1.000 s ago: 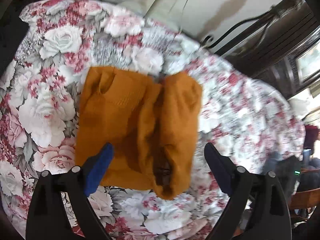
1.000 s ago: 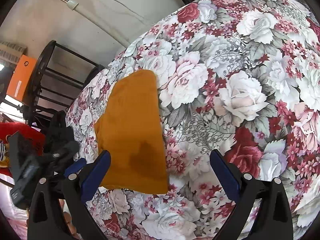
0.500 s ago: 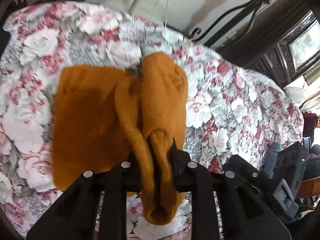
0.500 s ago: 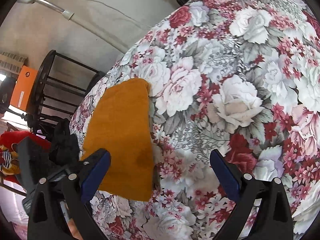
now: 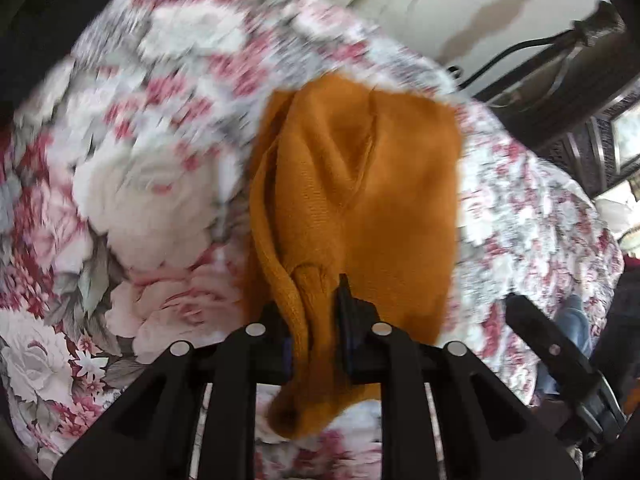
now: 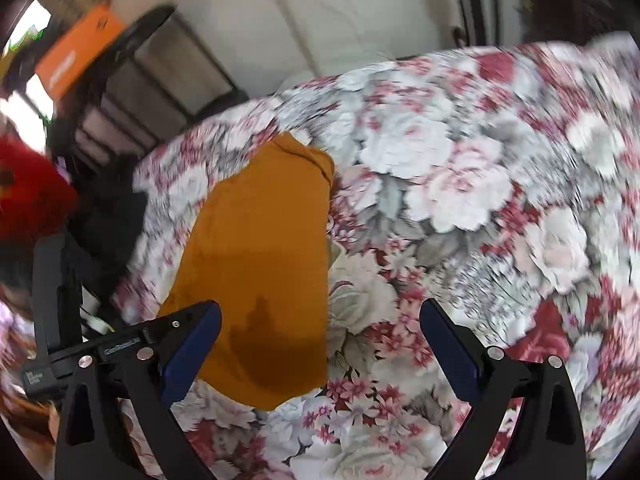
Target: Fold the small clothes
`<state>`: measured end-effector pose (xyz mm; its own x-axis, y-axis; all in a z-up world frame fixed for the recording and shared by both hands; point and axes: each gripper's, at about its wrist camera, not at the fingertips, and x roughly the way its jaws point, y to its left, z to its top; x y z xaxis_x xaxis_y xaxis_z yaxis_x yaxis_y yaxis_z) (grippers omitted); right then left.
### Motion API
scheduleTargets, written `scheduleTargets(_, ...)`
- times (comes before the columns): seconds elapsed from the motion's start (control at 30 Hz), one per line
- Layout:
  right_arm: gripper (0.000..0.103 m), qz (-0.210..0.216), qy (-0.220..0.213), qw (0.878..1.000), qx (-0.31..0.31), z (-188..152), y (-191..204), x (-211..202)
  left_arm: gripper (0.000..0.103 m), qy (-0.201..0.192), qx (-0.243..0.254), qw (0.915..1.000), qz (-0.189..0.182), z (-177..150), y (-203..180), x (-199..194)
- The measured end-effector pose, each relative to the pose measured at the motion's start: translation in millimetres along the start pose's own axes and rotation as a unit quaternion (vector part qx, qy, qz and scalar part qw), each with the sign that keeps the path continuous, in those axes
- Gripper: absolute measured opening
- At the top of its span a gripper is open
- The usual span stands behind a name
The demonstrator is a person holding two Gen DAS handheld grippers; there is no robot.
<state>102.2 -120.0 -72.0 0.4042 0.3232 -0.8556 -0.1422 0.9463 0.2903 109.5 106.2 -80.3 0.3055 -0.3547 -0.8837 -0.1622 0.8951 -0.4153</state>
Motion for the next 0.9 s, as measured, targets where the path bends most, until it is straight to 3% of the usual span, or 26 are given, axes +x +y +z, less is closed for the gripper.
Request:
scheduleTargets(0.07, 0.1, -0.031, 0.029, 0.999, -0.016, -5, 4, 25, 0.029, 0.018, -0.017, 0.9997, -0.001, -1, 12, 13)
scheduleTargets(0.13, 0.099, -0.051, 0.057, 0.997, -0.017, -11, -2, 51, 0.031, 0.026, -0.031, 0.9992, 0.0, 0, 18, 19)
scheduleTargets(0.23, 0.099, -0.038, 0.075, 0.996, 0.027, -14, -24, 64, 0.037, 0.051, -0.046, 0.9975, -0.016, -1, 23, 24)
scheduleTargets(0.43, 0.098, -0.013, 0.042, 0.999, 0.032, -3, -26, 46, 0.044, 0.044, -0.071, 0.9963, -0.023, 0, 26, 1)
scheduleTargets(0.53, 0.089, 0.035, 0.017, 0.998, 0.055, 8, -27, 30, 0.049, -0.009, -0.057, 0.9983, -0.003, 3, 23, -29)
scheduleTargets(0.63, 0.064, 0.075, -0.006, 0.996, 0.055, 18, -21, 13, 0.056, -0.051, -0.039, 0.9979, 0.002, 5, 15, -51)
scheduleTargets(0.67, 0.061, 0.084, -0.008, 0.995, 0.053, 19, -18, 9, 0.061, -0.052, -0.029, 0.9982, -0.004, 4, 11, -53)
scheduleTargets(0.8, 0.061, 0.096, 0.003, 0.994, 0.043, 17, 0, 5, 0.064, -0.005, -0.005, 1.0, -0.003, -2, -1, -30)
scheduleTargets(0.9, 0.061, 0.064, 0.066, 0.995, 0.039, 6, 1, 33, 0.078, 0.082, 0.008, 0.996, 0.035, -11, 1, 18)
